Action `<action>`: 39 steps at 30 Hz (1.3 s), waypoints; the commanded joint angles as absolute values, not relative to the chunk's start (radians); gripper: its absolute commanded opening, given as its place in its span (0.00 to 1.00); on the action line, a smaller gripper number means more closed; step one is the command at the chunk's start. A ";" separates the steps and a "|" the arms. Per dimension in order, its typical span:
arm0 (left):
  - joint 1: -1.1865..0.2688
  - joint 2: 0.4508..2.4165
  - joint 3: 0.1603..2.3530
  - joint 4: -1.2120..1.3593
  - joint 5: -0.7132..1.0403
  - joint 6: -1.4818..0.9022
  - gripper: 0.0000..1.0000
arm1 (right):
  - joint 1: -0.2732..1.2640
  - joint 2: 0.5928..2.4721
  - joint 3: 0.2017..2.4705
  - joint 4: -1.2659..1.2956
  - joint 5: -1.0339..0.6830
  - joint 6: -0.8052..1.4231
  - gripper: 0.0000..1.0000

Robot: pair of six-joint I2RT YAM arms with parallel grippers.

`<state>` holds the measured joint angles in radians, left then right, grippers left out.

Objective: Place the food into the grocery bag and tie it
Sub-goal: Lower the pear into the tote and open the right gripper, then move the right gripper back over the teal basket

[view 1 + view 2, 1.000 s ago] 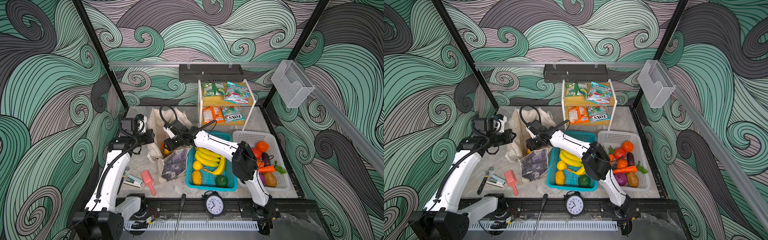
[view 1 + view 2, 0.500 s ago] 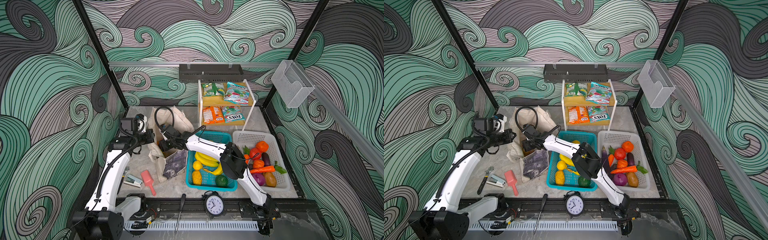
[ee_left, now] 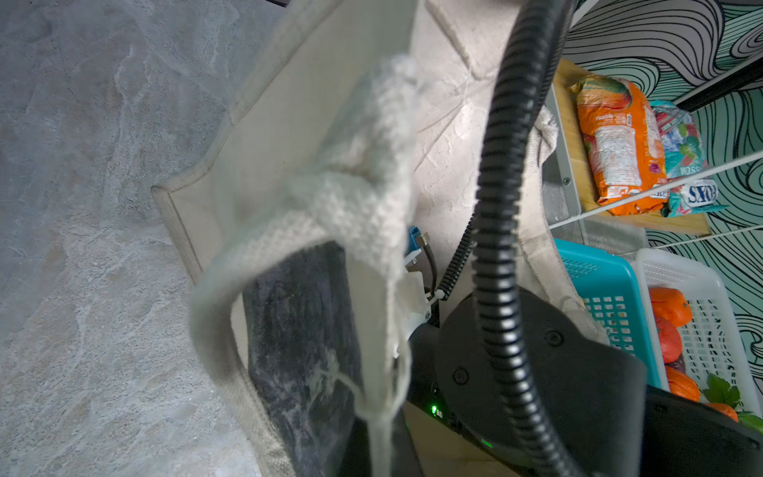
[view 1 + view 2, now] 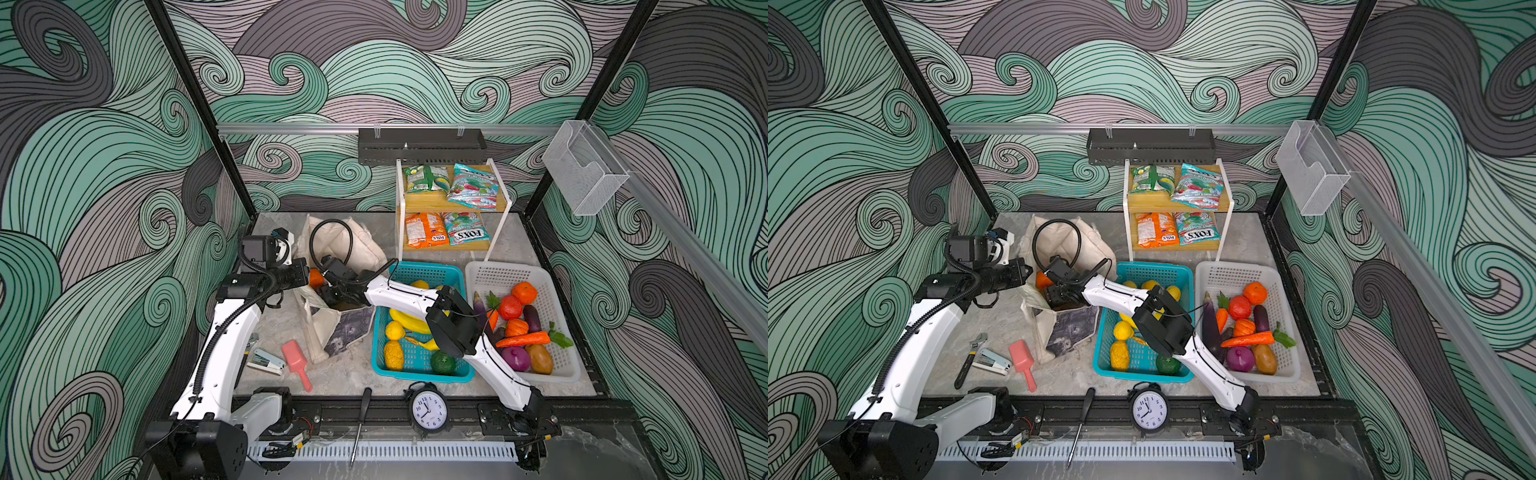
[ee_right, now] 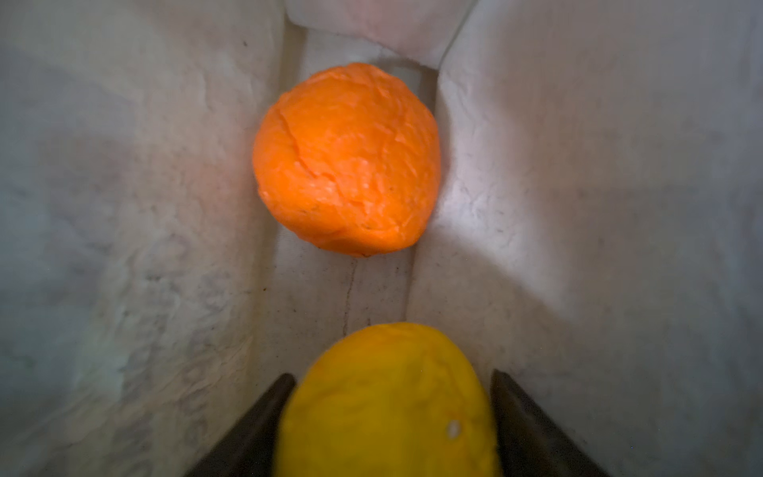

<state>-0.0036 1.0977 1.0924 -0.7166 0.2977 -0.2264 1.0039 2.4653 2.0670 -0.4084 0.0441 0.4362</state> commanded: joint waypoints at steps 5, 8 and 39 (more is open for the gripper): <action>-0.011 1.091 1.091 -0.715 0.298 -0.216 0.00 | 0.998 2.396 2.042 -0.488 0.088 0.408 0.96; -0.011 1.091 1.091 -0.716 0.295 -0.217 0.00 | 0.998 2.327 2.016 -0.485 0.088 0.392 1.00; -0.011 1.079 1.091 -0.717 0.281 -0.216 0.00 | 0.994 1.475 1.493 -0.487 0.198 0.396 1.00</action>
